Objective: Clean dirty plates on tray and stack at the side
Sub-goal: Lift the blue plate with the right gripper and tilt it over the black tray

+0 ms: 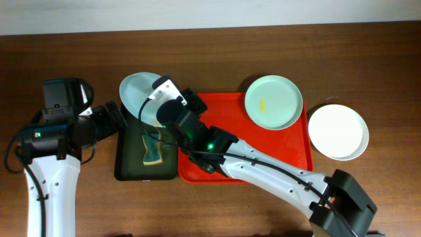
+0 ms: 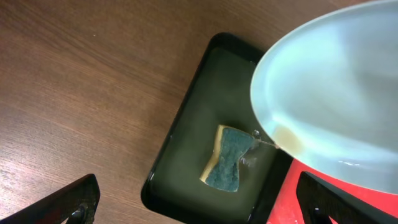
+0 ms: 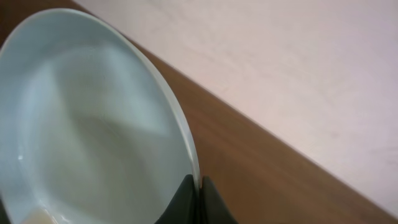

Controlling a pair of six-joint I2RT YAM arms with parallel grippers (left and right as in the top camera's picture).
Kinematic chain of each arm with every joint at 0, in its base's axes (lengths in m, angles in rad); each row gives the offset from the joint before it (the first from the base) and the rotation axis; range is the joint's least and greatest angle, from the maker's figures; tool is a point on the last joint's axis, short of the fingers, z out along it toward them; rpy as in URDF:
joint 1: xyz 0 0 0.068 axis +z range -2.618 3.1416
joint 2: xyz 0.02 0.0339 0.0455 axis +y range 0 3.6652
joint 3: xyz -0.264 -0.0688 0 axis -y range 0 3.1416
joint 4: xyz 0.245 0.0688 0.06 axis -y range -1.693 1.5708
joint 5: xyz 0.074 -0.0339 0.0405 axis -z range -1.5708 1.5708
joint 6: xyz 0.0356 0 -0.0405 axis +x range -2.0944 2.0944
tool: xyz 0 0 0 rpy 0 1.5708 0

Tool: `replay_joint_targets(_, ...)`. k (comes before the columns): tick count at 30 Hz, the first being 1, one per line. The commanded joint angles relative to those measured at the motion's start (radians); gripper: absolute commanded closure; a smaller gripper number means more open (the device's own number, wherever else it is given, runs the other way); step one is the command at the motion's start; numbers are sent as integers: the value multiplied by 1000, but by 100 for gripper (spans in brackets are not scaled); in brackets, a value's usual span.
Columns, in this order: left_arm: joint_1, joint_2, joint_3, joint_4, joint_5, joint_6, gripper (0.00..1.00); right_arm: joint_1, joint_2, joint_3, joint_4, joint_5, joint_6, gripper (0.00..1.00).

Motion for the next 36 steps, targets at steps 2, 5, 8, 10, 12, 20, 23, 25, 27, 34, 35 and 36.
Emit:
replay_joint_targets(2, 4, -1, 13, -1, -7, -10, 1, 54, -35, 20, 127, 220, -145, 96)
replay_joint_targets(5, 4, -1, 13, -1, -7, -10, 1, 106, -35, 20, 251, 250, -369, 96)
replay_joint_targets(8, 4, -1, 13, -1, -7, -10, 1, 150, -35, 20, 349, 327, -532, 96)
replay_joint_targets(10, 4, -1, 13, -1, -7, -10, 1, 164, -35, 20, 396, 359, -583, 96)
replay_joint_targets(12, 4, -1, 13, -1, -7, -10, 1, 168, -35, 20, 399, 358, -598, 96)
replay_joint_targets(20, 4, -1, 13, -1, -7, -10, 1, 168, -35, 20, 399, 358, -598, 96)
replay_joint_targets(23, 4, -1, 13, -1, -7, -10, 1, 168, -35, 20, 399, 358, -598, 96)
replay_joint_targets(25, 4, -1, 13, -1, -7, -10, 1, 168, -35, 20, 399, 358, -598, 96)
replay_joint_targets(27, 4, -1, 13, -1, -7, -10, 1, 168, -35, 20, 399, 358, -598, 96)
replay_joint_targets(34, 4, -1, 13, -1, -7, -10, 1, 168, -35, 20, 399, 371, -597, 96)
replay_joint_targets(35, 4, -1, 13, -1, -7, -10, 1, 168, -35, 20, 399, 377, -597, 96)
replay_joint_targets(36, 4, -1, 13, -1, -7, -10, 1, 168, -35, 20, 399, 377, -597, 96)
